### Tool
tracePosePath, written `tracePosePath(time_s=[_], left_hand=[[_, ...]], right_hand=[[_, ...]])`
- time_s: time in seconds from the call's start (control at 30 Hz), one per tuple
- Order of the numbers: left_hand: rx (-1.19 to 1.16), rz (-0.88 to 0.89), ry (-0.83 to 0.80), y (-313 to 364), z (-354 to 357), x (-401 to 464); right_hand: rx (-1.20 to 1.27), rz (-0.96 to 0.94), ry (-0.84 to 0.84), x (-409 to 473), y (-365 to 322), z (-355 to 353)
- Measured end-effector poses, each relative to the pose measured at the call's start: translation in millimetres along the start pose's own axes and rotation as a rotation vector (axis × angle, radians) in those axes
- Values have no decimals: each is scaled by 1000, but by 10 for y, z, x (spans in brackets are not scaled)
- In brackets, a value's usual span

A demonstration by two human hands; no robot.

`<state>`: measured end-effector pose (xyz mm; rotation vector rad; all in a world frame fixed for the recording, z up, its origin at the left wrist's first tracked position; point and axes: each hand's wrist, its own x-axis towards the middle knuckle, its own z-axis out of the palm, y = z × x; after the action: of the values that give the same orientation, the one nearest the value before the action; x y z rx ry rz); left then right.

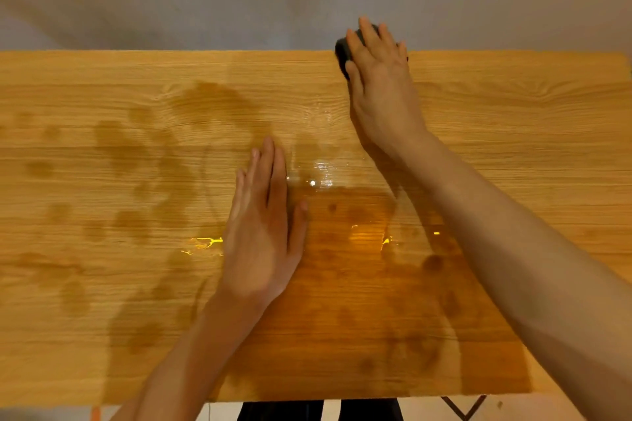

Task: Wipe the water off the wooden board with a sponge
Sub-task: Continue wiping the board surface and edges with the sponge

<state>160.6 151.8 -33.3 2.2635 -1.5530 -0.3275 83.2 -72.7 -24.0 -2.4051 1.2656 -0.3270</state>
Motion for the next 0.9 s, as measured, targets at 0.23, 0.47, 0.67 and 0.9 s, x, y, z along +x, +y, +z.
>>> tracePosePath(time_s=[0.23, 0.47, 0.67, 0.9], left_hand=[[192, 11, -23, 20, 44, 36], [249, 15, -32, 20, 34, 44], [220, 9, -23, 7, 57, 14], [137, 20, 1, -11, 65, 21]], right_hand=[[106, -85, -49, -1328, -116, -28], [-30, 30, 26, -259, -109, 10], [1, 8, 15, -693, -176, 50], [37, 324, 201, -1305, 738, -488]])
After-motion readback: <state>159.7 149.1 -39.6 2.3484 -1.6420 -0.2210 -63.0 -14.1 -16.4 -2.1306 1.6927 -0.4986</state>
